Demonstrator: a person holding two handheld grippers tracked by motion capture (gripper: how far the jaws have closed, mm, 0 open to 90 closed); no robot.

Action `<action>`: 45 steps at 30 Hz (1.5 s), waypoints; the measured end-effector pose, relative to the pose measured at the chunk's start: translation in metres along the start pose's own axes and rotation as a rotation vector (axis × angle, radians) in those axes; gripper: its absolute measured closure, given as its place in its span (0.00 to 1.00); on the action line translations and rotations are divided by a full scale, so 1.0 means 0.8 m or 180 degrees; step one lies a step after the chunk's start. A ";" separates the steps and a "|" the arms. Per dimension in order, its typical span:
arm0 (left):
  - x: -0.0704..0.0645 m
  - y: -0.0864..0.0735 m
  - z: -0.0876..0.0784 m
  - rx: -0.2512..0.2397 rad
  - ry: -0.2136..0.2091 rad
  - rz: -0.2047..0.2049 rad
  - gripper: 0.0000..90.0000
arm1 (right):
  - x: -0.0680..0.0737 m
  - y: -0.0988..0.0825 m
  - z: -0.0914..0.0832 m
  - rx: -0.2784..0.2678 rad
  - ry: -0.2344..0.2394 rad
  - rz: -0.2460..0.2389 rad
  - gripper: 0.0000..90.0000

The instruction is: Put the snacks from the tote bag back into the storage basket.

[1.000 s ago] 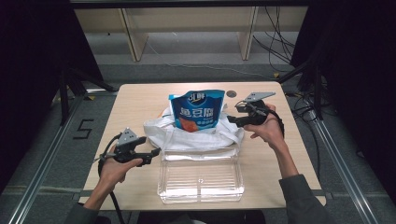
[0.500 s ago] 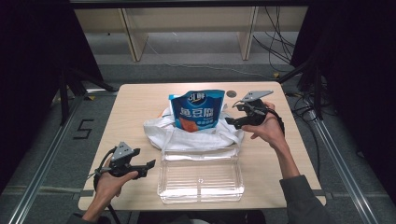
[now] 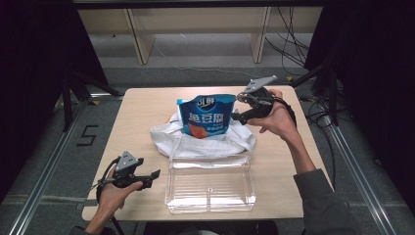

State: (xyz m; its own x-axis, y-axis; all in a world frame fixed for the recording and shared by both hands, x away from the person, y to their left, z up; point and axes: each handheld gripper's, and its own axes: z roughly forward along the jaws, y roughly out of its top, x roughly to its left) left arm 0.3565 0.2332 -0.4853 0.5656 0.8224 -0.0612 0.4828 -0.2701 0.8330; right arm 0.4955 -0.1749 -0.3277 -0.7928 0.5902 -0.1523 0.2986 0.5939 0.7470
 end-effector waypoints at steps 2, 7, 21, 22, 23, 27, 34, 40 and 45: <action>0.000 -0.001 0.001 -0.0018 -0.0007 0.0011 0.21 | 0.002 0.011 0.001 0.0037 0.0007 -0.0017 0.28; 0.002 -0.001 0.001 -0.0008 0.0011 -0.0014 0.21 | 0.005 0.047 0.004 0.0090 0.0096 -0.0112 0.29; 0.006 -0.003 -0.002 0.0104 0.0057 0.0077 0.21 | 0.018 0.100 0.026 0.0332 0.0226 -0.0396 0.42; 0.005 -0.003 0.000 0.0025 0.0065 0.0020 0.21 | 0.018 0.102 0.030 0.0314 0.0223 -0.0414 0.44; 0.005 -0.003 0.001 0.0017 0.0064 0.0021 0.21 | 0.019 0.104 0.032 0.0362 0.0260 -0.0418 0.46; 0.006 -0.004 -0.001 0.0102 0.0072 0.0059 0.21 | 0.022 0.111 0.046 0.0465 0.0292 -0.0553 0.55; 0.005 -0.003 0.000 0.0038 0.0066 0.0006 0.21 | 0.024 0.120 0.056 0.0564 0.0289 -0.0613 0.64; 0.008 -0.003 -0.002 0.0110 0.0064 0.0100 0.21 | 0.024 0.124 0.067 0.0638 0.0345 -0.0686 0.73; 0.008 -0.004 -0.002 0.0085 0.0058 0.0041 0.21 | 0.025 0.124 0.076 0.0695 0.0338 -0.0719 0.81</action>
State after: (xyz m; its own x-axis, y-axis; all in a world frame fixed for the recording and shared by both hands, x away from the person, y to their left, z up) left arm 0.3578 0.2401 -0.4872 0.5598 0.8276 -0.0403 0.4933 -0.2938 0.8187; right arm 0.5414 -0.0706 -0.2959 -0.8995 0.3767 -0.2214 0.2068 0.8133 0.5439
